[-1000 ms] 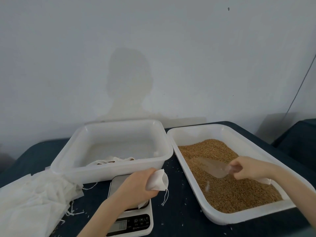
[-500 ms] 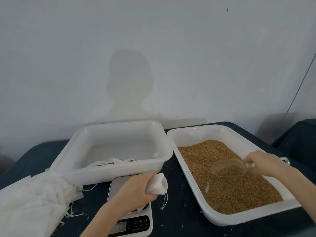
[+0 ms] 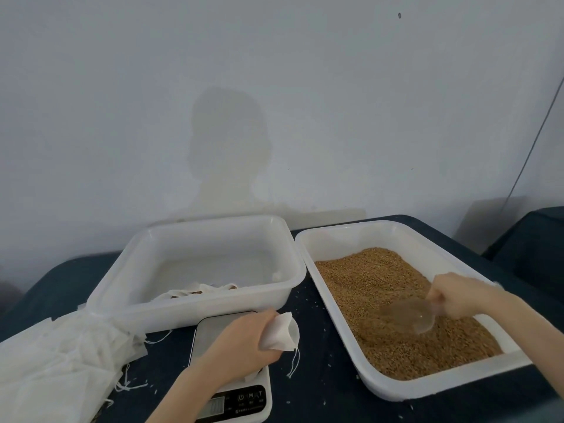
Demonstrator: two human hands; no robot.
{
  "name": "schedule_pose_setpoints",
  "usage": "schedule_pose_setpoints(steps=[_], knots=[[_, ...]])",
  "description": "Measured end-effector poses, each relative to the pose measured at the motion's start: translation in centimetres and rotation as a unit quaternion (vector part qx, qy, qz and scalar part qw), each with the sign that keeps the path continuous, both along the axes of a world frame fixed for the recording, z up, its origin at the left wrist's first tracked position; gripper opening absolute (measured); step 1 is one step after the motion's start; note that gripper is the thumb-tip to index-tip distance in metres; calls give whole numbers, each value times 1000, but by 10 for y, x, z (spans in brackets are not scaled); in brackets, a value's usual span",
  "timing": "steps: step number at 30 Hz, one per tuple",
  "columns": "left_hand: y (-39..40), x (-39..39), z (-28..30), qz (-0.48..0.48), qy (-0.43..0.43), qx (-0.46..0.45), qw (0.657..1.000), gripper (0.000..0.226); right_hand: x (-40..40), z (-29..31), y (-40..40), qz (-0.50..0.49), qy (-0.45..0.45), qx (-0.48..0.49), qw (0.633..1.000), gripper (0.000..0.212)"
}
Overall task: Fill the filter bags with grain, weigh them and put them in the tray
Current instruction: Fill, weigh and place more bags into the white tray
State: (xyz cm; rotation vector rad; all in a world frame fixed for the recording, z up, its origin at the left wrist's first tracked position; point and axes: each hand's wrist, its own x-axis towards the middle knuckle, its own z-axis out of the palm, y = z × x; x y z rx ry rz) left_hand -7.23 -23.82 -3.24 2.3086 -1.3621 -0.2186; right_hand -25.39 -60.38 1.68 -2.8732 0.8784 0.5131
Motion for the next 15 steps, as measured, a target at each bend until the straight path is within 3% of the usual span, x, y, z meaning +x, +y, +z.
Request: schedule_pose_setpoints(steps=[3, 5, 9, 13, 15], knots=[[0, 1, -2, 1, 2, -1, 1000, 27, -6, -8, -2, -20, -29, 172, 984, 18], [0, 1, -3, 2, 3, -5, 1000, 26, -9, -13, -4, -21, -56, 233, 971, 13], [2, 2, -2, 9, -5, -12, 1000, 15, -5, -13, -7, -18, -88, 240, 967, 21], [2, 3, 0, 15, -77, -31, 996, 14, 0, -9, 3, 4, -136, 254, 958, 30], [2, 3, -1, 12, -42, -33, 998, 13, 4, -7, 7, 24, -162, 258, 952, 29]])
